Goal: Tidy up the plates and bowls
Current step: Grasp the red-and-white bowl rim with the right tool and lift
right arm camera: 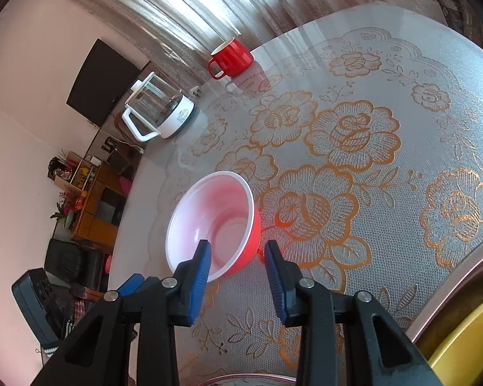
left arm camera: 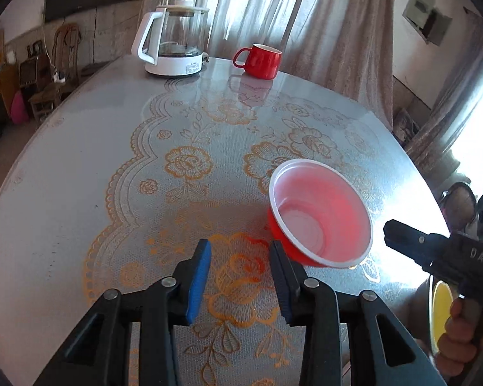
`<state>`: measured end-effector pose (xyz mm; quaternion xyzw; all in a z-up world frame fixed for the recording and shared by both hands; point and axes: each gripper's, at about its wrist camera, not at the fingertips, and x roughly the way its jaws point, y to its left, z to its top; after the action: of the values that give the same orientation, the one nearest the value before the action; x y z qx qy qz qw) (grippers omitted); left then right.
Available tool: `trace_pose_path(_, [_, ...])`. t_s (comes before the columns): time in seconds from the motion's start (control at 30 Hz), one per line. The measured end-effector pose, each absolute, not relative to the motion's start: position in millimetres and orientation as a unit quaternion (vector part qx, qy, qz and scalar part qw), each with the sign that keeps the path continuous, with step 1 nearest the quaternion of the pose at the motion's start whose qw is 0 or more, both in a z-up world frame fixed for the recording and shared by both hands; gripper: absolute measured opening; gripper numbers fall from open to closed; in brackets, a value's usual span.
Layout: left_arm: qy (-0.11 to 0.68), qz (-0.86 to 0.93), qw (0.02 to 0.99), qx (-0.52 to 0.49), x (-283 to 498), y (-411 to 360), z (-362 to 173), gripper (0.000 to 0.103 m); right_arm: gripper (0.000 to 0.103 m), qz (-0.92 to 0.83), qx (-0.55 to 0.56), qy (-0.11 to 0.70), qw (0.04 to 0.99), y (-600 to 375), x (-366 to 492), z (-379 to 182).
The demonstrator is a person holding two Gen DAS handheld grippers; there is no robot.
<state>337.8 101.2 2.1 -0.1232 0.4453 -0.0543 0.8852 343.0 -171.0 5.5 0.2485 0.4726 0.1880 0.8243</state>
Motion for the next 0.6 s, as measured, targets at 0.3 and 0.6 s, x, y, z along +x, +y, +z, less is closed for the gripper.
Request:
trace_pose_path(0.3, [0.449,-0.088,0.874,-0.165,358.6,90.8,-0.7,0.018,0.011,0.18,0.231,0.49,0.821,-159.0,355.4,-6.0])
trace_pose_path(0.6, [0.447,-0.091,0.881,-0.13,342.1,76.3,5.6,0.009,0.009,0.178,0.231,0.489,0.822,-159.0,346.6,-6.2])
